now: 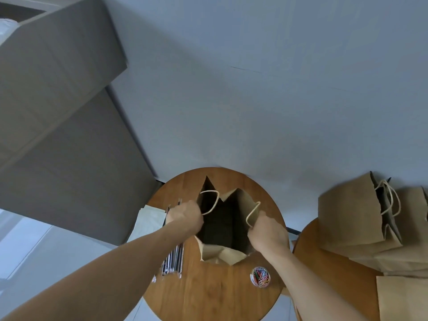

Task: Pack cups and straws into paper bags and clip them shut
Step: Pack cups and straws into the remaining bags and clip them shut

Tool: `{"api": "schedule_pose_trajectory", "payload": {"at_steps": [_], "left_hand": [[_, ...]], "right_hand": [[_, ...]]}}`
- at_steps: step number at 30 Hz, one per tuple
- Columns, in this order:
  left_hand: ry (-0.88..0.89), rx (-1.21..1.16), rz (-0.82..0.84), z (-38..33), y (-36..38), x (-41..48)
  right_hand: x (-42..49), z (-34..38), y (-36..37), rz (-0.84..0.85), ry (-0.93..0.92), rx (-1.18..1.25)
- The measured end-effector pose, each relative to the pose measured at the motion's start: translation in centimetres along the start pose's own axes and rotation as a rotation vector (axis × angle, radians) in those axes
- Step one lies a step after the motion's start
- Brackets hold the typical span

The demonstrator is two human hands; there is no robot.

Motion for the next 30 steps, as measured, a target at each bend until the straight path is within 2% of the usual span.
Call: {"api": "schedule_pose_trajectory", "payload": {"at_steps": [4, 7, 11, 15, 21, 23, 27, 30], "left_hand": [[-0.061, -0.076, -0.058, 2.6, -1.1, 1.1], [-0.019, -0.113, -0.025, 2.3, 0.1, 0.9], [0.093, -0.174, 0.071, 1.1, 1.8, 1.4], [0.182, -0.118, 0.152, 0.8, 1.8, 2.0], [0.252, -0.138, 0.45, 0.5, 0.3, 1.6], [0.278, -0.09, 0.48, 0.2, -1.2, 1.3], [0.294, -0.013, 0.371, -0.6, -5.7, 1.0], [0.306, 0.058, 0.146, -1.1, -10.0, 0.4]], "right_hand": [[-0.1, -1.9, -0.5, -0.012, 0.049, 0.021], [-0.6, -0.9, 0.0, 0.044, 0.012, 0.068], [-0.8, 0.5, 0.9, 0.169, -0.061, 0.143], [-0.9, 0.8, 1.0, 0.244, -0.105, 0.171], [-1.0, 1.0, 0.6, 0.367, -0.173, 0.162], [-0.9, 1.2, -0.1, 0.422, -0.197, 0.199], [0.2, 2.0, -3.3, 0.381, -0.235, 0.213], [1.2, 3.7, -7.0, 0.27, -0.258, 0.201]]}}
Point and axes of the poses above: each hand's wrist, its own x-axis towards the middle knuckle, its own y-axis out of the palm, z = x × y, the point moved 5 cm from there along x, towards the middle knuckle, and after that the axes turned 8 degrees about -x, right-handed, at the moved point
